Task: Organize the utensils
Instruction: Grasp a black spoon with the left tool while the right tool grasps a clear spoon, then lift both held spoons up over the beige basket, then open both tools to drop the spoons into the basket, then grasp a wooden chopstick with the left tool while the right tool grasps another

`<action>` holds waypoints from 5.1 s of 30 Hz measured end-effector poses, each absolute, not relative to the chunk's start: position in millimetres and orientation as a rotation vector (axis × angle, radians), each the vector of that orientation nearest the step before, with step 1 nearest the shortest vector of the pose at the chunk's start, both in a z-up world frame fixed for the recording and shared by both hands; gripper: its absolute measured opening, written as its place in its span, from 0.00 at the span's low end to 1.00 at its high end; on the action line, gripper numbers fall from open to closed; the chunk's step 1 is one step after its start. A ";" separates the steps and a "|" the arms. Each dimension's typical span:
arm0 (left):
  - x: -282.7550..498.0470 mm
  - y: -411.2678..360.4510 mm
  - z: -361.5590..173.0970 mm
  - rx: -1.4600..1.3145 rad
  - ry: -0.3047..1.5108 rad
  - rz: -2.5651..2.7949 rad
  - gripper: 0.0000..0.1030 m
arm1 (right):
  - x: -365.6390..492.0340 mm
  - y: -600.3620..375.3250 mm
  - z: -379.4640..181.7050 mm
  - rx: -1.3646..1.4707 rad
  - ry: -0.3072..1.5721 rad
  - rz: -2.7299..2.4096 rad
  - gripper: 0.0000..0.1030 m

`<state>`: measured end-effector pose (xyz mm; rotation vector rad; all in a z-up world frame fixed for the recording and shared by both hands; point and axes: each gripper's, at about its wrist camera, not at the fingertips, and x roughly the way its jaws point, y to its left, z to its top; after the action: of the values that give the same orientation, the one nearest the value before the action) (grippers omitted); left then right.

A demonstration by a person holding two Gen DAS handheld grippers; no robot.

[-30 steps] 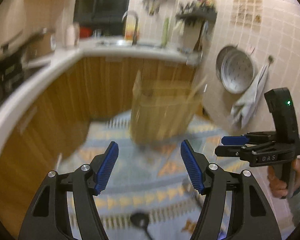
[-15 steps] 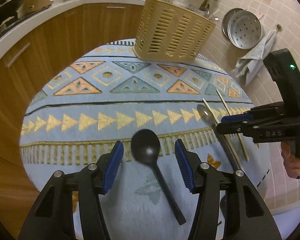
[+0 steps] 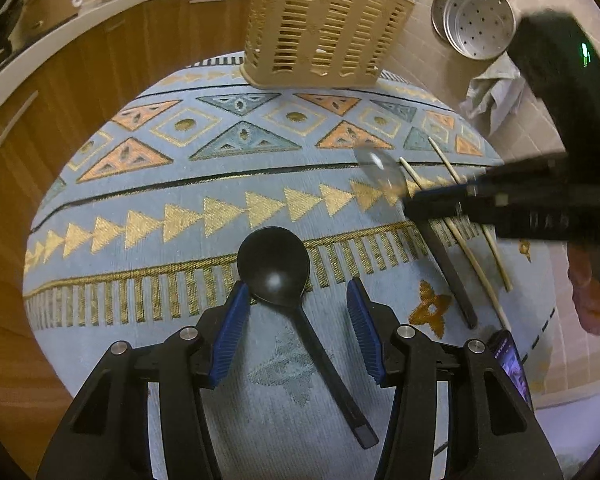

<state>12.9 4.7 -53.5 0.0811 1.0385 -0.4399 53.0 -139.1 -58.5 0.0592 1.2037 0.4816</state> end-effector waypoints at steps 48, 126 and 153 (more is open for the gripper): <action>41.0 -2.5 -11.1 0.052 0.897 -0.410 0.06 | 75.6 -177.2 -69.2 0.114 1.267 0.530 0.29; 144.0 -83.8 85.5 0.000 0.152 -0.336 0.43 | 106.9 -275.7 55.3 0.164 0.268 0.154 0.63; 81.2 -100.3 -35.4 -0.066 1.090 -0.669 0.34 | 21.9 -266.6 -75.3 0.283 1.253 0.248 0.36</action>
<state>81.2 -100.3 -35.4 -0.0663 1.0903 -0.6687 21.9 -266.6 -75.3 0.2833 1.2534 0.2483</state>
